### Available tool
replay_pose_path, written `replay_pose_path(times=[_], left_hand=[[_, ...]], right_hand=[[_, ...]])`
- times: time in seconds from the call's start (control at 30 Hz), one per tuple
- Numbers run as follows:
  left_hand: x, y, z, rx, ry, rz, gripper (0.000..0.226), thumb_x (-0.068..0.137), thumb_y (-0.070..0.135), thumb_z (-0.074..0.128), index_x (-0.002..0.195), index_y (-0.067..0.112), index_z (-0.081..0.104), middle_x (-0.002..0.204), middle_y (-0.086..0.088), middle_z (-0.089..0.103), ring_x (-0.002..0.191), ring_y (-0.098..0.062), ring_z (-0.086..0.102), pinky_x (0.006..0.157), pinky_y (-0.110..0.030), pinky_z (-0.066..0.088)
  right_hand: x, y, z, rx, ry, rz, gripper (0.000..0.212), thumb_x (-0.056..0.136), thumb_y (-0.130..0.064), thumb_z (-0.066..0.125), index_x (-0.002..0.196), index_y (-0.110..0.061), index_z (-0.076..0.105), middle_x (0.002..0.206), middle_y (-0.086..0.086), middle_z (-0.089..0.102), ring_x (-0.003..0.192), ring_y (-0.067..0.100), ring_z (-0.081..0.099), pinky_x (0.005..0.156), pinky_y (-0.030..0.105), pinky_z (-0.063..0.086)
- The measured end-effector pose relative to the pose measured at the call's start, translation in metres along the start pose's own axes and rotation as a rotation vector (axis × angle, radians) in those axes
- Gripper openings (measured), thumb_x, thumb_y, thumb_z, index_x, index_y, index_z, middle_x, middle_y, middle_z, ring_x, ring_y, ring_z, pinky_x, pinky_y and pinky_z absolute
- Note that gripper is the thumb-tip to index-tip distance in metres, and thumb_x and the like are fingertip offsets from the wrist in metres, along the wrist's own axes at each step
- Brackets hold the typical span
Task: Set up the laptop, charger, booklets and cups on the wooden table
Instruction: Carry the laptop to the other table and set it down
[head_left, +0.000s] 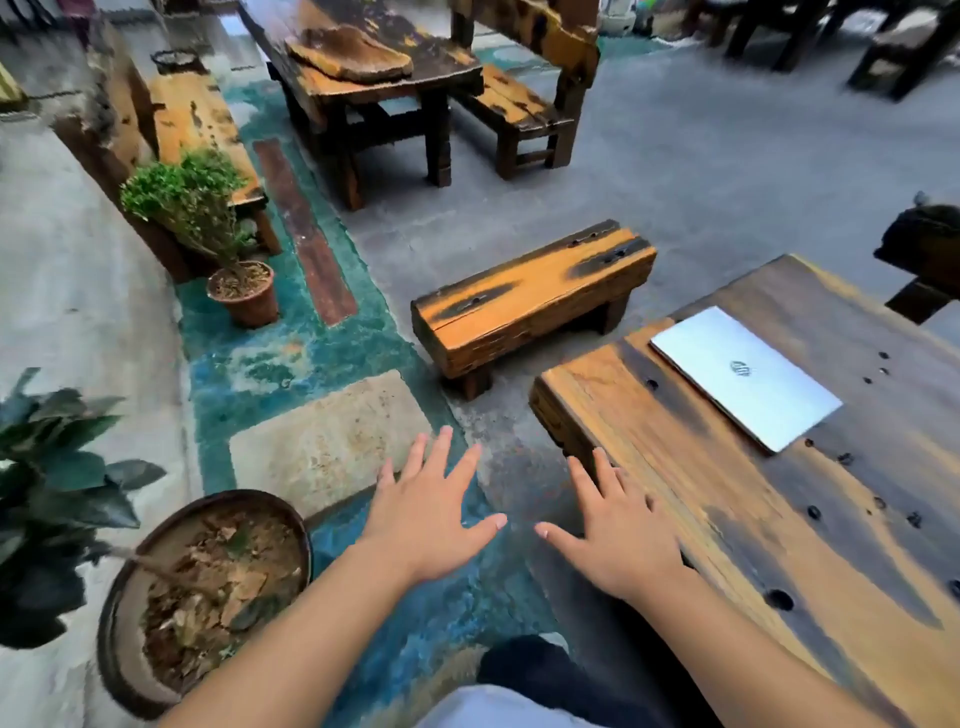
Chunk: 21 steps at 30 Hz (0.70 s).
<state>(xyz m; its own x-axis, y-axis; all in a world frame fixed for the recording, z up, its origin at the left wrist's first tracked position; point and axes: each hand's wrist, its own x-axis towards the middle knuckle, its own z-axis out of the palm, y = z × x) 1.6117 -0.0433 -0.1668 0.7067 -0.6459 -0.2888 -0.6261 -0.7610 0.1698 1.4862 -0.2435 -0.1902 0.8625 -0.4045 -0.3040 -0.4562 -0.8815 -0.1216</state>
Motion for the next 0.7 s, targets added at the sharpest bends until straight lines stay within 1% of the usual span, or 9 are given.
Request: replay_pose_path(times=[0.17, 0.27, 0.43, 0.53, 0.7], left_hand=[[0.081, 0.038, -0.014, 0.035, -0.016, 0.111, 0.09, 0.075, 0.084, 0.018, 0.152, 0.043, -0.006, 0.163, 0.004, -0.017, 0.15, -0.023, -0.014, 0.117, -0.059, 0.005], [0.123, 0.064, -0.02, 0.098, -0.043, 0.189, 0.091, 0.074, 0.086, 0.014, 0.152, 0.043, -0.007, 0.163, 0.005, -0.018, 0.15, -0.022, -0.015, 0.117, -0.058, 0.004], [0.178, 0.105, -0.028, 0.144, -0.1, 0.296, 0.094, 0.071, 0.087, 0.009, 0.152, 0.043, -0.004, 0.164, 0.005, -0.016, 0.15, -0.021, -0.014, 0.117, -0.058, 0.005], [0.206, 0.133, -0.029, 0.19, -0.111, 0.396, 0.094, 0.072, 0.086, 0.009, 0.153, 0.04, 0.002, 0.165, 0.0, -0.008, 0.151, -0.024, -0.007, 0.117, -0.057, 0.007], [0.246, 0.178, -0.023, 0.236, -0.134, 0.564, 0.093, 0.074, 0.085, 0.013, 0.153, 0.038, 0.005, 0.165, -0.001, -0.006, 0.151, -0.025, -0.002, 0.116, -0.057, 0.012]], right_hand=[[0.044, 0.062, -0.004, 0.103, 0.043, 0.16, 0.103, 0.066, -0.092, 0.012, 0.152, -0.037, 0.003, 0.167, -0.001, 0.0, 0.15, 0.025, 0.015, 0.114, 0.056, 0.024], [0.063, 0.096, -0.006, 0.142, 0.015, 0.23, 0.105, 0.066, -0.092, 0.01, 0.154, -0.036, -0.001, 0.167, 0.0, -0.002, 0.15, 0.026, 0.015, 0.114, 0.055, 0.026], [0.075, 0.145, -0.011, 0.164, -0.022, 0.334, 0.104, 0.066, -0.088, 0.009, 0.155, -0.034, 0.001, 0.167, 0.0, 0.001, 0.148, 0.028, 0.02, 0.115, 0.053, 0.026], [0.072, 0.171, -0.014, 0.165, -0.052, 0.397, 0.098, 0.072, -0.085, 0.015, 0.155, -0.034, 0.0, 0.167, 0.001, 0.001, 0.148, 0.029, 0.02, 0.116, 0.052, 0.025], [0.06, 0.197, -0.016, 0.223, -0.063, 0.53, 0.096, 0.079, -0.083, 0.024, 0.156, -0.031, 0.0, 0.167, 0.003, 0.0, 0.15, 0.028, 0.015, 0.118, 0.05, 0.022]])
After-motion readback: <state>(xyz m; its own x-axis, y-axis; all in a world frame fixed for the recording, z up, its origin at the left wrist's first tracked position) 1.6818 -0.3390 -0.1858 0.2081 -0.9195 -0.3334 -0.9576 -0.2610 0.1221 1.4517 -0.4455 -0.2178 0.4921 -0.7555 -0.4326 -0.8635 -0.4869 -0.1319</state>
